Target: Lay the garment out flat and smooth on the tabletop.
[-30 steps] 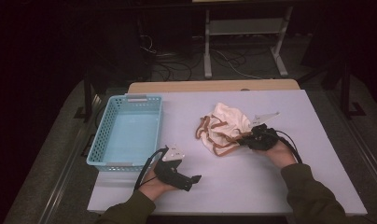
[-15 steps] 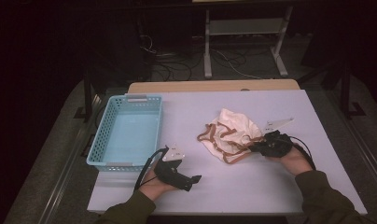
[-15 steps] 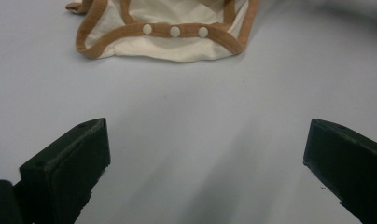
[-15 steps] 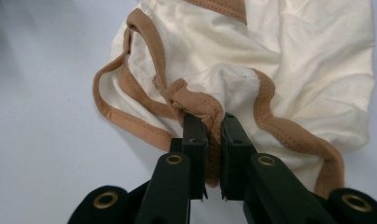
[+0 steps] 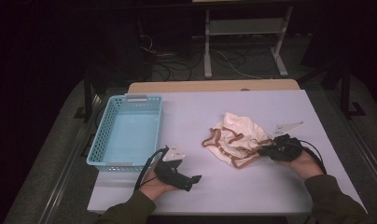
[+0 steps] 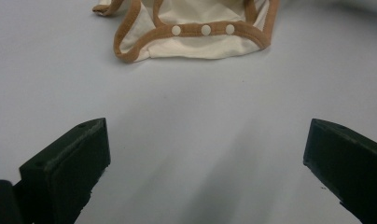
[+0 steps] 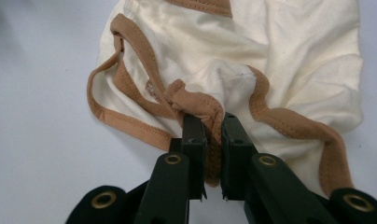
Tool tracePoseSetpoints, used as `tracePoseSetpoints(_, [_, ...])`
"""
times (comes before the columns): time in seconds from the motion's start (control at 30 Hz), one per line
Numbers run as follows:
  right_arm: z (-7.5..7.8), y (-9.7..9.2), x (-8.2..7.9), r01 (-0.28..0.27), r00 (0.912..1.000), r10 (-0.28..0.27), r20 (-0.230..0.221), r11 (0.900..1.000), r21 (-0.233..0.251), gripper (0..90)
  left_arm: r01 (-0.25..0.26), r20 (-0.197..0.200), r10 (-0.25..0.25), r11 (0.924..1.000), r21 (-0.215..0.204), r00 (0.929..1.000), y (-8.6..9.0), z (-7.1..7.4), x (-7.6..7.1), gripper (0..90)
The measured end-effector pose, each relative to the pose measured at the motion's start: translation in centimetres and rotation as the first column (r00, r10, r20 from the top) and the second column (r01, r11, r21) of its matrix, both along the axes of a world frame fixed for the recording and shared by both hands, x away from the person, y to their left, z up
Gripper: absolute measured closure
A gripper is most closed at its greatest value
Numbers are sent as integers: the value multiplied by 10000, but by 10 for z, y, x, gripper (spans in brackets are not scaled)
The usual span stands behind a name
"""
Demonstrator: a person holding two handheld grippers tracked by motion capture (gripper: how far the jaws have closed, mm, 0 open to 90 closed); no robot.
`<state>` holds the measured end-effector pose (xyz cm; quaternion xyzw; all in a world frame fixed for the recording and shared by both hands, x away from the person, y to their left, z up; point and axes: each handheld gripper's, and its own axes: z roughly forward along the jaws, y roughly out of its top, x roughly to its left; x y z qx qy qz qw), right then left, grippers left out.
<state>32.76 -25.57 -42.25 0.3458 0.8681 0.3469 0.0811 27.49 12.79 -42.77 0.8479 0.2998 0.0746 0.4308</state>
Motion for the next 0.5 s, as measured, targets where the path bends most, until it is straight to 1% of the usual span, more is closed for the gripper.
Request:
tracePoseSetpoints(0.07, [1,0,0,65,10000,-65,-10,9999,93,763,16,3,-16,10000,11,10000,0,0,0,0])
tracePoseSetpoints(0.1, [3,1,-1,79,9999,-78,-81,9997,210,726,19,3,-19,10000,17,10000,0,0,0,0])
tracePoseSetpoints(0.23, [10,3,-4,174,9998,-175,22,9990,423,602,0,-5,0,10000,8,10000,0,0,0,0])
tracePoseSetpoints(0.3, [14,4,-7,207,9997,-214,136,9986,493,564,43,27,-43,10000,20,10000,0,0,0,0])
tracePoseSetpoints(0.37, [18,6,-11,145,9997,-159,206,9974,702,562,48,27,-48,10000,29,10000,0,0,0,0])
tracePoseSetpoints(0.5, [22,15,-18,-230,9997,220,129,9956,905,570,59,32,-59,10000,65,10000,0,1,0,0])
